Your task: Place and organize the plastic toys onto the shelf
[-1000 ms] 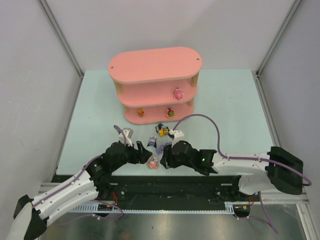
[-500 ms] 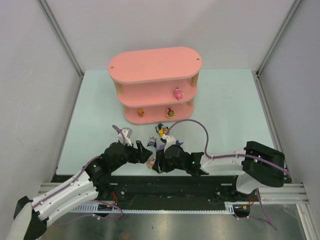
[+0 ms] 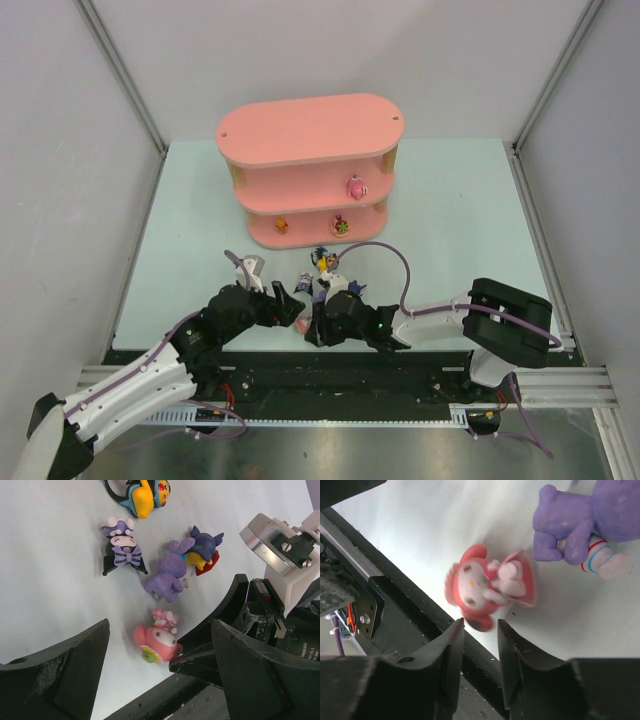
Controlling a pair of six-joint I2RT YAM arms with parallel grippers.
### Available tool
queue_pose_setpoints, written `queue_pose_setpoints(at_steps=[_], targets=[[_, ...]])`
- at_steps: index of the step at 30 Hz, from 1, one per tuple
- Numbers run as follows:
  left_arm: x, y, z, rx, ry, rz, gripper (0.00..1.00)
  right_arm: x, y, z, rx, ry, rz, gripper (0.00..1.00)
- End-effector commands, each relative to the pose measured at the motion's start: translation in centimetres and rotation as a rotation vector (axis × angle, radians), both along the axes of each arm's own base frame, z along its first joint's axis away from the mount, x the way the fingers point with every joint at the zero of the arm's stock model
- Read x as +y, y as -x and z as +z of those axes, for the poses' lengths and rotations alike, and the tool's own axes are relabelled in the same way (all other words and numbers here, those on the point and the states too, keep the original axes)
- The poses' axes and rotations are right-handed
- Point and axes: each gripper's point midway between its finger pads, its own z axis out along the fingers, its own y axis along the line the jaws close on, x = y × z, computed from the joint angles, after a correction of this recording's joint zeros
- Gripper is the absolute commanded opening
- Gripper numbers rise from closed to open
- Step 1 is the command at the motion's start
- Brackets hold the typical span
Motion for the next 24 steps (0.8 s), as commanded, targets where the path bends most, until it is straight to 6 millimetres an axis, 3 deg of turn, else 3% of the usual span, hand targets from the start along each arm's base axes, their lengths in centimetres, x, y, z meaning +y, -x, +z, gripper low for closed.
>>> queue_pose_setpoints(at_steps=[1,11,18,21,24], targets=[[-0.1,-0.1,0.4,-0.015,0.02,0.005,0.88,0.6,-0.7,0.6,-0.02,-0.033,-0.012,0.33],[-0.3,-0.1,0.1,-0.009,0.028,0.001,0.88,-0.4,-1.2,1.8,-0.068,-0.011,-0.011,0.0],[-1.2,-0.1,0.0,-0.004,0.05,-0.022,0.88,-2.2,-1.3,4.2,-0.099,0.001,-0.023,0.0],[-1.5,-0.2,0.1,0.002,0.06,-0.029,0.88,-2.8,-1.2,6.2,-0.129,-0.02,-0.007,0.05],[-1.7,-0.2,0.0,0.005,0.065,-0.033,0.88,-4.6,-2.8,7.3,-0.186,0.008,-0.054,0.16]])
